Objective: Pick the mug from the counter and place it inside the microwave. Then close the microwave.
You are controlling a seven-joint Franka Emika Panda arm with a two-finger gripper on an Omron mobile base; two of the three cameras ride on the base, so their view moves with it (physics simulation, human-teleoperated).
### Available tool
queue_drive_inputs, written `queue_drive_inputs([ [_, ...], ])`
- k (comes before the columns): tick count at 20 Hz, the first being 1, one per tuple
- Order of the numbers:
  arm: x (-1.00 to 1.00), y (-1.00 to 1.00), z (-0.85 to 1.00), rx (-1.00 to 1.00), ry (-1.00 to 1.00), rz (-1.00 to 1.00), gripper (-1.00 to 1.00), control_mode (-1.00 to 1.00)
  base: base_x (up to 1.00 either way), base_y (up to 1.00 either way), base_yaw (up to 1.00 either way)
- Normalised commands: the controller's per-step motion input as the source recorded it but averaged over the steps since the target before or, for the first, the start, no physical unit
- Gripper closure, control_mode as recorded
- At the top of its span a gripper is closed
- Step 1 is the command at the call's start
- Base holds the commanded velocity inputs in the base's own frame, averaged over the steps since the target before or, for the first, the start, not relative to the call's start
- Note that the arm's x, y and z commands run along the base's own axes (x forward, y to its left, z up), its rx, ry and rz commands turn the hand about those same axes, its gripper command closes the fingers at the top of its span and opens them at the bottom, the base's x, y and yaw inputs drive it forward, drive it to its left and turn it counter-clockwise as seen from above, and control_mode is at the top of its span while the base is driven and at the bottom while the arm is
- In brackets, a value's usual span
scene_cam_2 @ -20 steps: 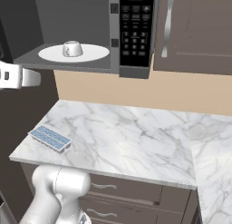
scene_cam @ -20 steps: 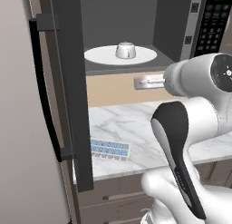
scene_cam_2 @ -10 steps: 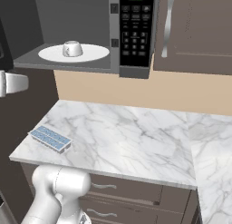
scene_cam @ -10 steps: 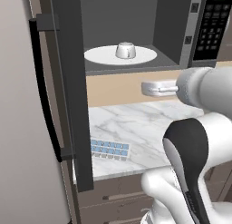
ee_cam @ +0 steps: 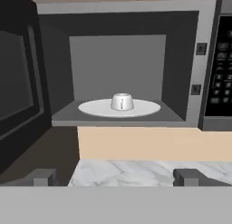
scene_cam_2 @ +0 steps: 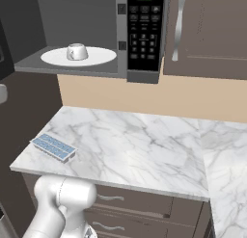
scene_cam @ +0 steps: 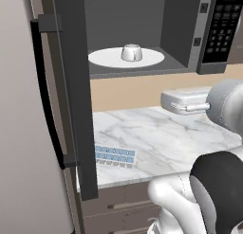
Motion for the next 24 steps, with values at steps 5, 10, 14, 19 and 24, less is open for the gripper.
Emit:
queue_drive_inputs([
  [5,-0.70,0.07,0.03,0.00,-0.14,0.00,-1.00,-1.00,0.00,0.00,0.00],
  [10,-0.86,0.10,0.00,0.00,-0.16,0.00,-1.00,-1.00,0.00,0.00,0.00],
  [14,-0.94,0.08,0.00,0.00,-0.14,0.00,-1.00,-1.00,0.00,0.00,0.00],
  [19,-0.91,0.05,0.00,0.00,-0.10,0.00,-1.00,-1.00,0.00,0.00,0.00],
  [24,-0.78,0.04,0.01,0.00,-0.05,0.00,-1.00,-1.00,0.00,0.00,0.00],
])
